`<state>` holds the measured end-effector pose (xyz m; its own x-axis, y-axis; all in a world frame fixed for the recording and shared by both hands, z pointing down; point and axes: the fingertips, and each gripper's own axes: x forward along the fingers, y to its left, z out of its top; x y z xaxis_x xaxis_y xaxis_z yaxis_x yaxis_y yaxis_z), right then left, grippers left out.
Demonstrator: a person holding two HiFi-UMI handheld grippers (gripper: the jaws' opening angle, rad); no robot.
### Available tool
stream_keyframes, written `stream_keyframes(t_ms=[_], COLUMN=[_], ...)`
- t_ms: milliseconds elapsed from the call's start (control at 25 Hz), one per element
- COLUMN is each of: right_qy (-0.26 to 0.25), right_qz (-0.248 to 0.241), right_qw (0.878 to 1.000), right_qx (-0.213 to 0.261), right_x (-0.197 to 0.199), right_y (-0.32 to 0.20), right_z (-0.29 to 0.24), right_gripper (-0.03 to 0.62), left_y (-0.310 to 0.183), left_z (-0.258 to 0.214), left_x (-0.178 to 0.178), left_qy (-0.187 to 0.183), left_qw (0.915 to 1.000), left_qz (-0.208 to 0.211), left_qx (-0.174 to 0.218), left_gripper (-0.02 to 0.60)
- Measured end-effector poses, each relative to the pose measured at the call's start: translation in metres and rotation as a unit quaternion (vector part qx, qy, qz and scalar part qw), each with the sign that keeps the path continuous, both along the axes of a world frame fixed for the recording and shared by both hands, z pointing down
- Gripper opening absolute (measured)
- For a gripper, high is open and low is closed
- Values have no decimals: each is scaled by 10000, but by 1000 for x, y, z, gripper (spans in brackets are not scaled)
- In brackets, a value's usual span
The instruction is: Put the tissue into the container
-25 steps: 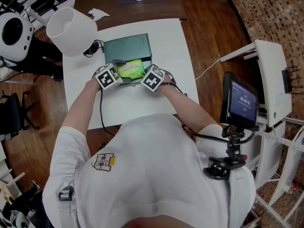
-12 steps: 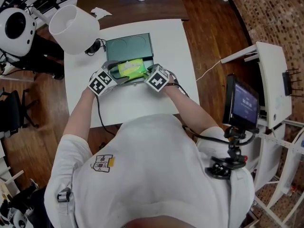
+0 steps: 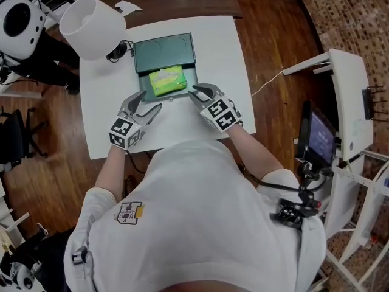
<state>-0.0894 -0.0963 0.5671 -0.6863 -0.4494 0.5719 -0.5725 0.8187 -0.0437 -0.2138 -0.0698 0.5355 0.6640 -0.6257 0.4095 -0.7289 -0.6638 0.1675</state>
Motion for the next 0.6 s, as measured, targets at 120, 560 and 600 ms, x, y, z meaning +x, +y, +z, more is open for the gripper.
stream_keyframes(t_ms=[120,560,600], right_qy=[-157,85,124], right_qz=[-56,-318,-325], right_qw=[9998,9993,9991], right_qx=[111,-190,-239], right_x=[4,12,14], right_y=[22,101,106], right_z=[-1,45,50], right_gripper=[64,26,26], left_y=[22,96,102], left_z=[8,81,87], left_x=[4,6,5], left_qy=[278,139,105], left_qw=[9993,9920,9910], left_qz=[-192,-527,-553], left_qx=[-160,-1142,-1211], left_gripper=[269,42,21])
